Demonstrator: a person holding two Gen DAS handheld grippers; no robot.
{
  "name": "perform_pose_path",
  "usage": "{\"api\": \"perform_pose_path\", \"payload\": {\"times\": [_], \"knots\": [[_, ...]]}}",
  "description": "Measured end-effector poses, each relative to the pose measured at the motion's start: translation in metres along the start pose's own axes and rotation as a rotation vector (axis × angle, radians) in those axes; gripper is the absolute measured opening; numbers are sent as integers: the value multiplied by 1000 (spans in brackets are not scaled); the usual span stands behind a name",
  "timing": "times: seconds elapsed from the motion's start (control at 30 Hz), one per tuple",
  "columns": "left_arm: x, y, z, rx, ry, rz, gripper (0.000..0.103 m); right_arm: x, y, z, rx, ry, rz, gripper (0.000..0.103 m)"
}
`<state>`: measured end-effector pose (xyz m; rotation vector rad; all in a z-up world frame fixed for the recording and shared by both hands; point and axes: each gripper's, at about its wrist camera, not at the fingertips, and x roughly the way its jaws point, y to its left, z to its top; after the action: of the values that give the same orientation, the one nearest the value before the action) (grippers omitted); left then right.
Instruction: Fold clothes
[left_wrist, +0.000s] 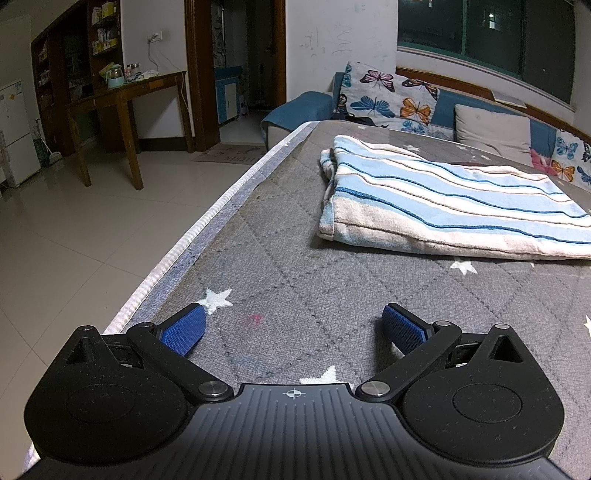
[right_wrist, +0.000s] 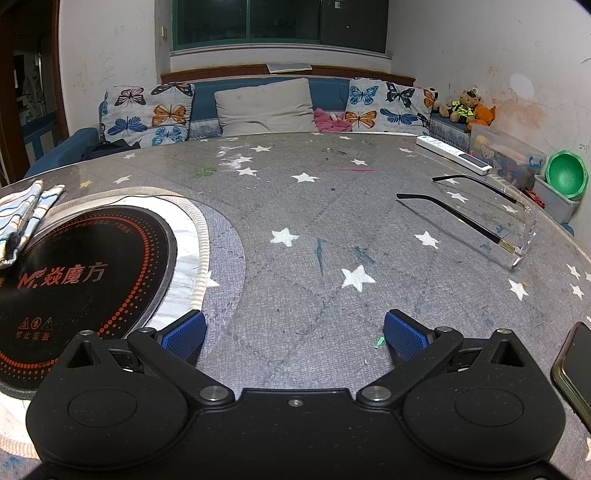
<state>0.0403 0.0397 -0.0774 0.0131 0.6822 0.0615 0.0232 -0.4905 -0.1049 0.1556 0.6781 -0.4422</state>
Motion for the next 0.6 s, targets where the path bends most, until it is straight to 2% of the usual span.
{"api": "perform_pose_path", "payload": {"times": [0.6], "knots": [[0,0,0,0,0,0,103,-6,-1,-6,0,0,0,103]]}}
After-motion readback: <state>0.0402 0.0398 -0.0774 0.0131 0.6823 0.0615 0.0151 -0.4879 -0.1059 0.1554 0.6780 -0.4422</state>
